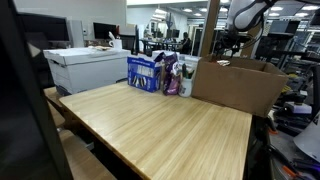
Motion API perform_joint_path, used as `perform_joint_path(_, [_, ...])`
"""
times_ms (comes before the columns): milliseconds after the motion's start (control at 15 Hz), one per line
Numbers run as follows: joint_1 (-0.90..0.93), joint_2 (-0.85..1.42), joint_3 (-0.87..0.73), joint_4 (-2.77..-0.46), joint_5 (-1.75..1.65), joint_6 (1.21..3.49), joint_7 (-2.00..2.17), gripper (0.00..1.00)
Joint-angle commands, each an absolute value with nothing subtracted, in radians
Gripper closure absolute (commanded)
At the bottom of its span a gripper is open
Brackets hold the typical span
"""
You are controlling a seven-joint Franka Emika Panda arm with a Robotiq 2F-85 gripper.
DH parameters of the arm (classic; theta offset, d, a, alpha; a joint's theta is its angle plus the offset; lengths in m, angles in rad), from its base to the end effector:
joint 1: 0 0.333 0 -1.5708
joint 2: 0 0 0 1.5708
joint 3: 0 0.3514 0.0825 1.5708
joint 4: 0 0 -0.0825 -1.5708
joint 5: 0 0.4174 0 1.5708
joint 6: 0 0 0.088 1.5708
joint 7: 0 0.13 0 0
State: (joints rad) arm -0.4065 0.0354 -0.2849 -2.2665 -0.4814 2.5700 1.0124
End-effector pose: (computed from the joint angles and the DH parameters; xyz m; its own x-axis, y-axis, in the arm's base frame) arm 0.4479 -0.3680 0.3624 0.2240 -0.8881 0.4014 -0.9720 -0.2337 0.0254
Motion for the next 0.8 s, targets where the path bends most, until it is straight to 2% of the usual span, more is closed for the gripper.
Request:
perform_joint_path(0, [-0.374, 0.079, -0.325, -2.224, -0.511, 2.542, 1.006, 0.00])
perform_joint_path(733, [-0.317, 0.172, -0.384, -2.169, -0.513, 2.548, 1.026, 0.00])
